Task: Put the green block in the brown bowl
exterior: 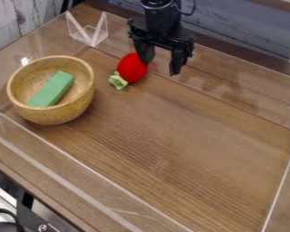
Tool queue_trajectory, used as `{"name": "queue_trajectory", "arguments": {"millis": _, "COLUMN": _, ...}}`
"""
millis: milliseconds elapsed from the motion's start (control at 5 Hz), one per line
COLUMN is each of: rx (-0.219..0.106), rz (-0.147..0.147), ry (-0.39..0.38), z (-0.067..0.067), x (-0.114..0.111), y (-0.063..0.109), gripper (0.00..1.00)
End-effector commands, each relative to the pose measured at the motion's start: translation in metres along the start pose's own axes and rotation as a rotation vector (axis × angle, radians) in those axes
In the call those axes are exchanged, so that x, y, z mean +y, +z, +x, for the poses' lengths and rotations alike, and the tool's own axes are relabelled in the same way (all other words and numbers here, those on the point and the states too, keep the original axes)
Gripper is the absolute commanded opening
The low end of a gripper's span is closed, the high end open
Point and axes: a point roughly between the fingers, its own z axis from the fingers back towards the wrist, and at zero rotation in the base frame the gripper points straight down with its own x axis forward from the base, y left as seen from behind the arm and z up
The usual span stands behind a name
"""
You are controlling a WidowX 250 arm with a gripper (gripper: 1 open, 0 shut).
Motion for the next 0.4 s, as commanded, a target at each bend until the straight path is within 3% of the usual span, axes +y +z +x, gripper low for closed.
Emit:
{"name": "queue_trajectory", "arguments": {"millis": 0, "rx": -0.054, "rz": 0.015, "ry": 0.031, "z": 0.0144, "x": 0.0013, "y": 0.0091, "gripper": 1.00}}
{"name": "queue_trajectory", "arguments": {"millis": 200, "rx": -0.053, "rz": 0.018, "ry": 0.049, "z": 0.0167, "x": -0.0032, "y": 0.0063, "gripper": 1.00}}
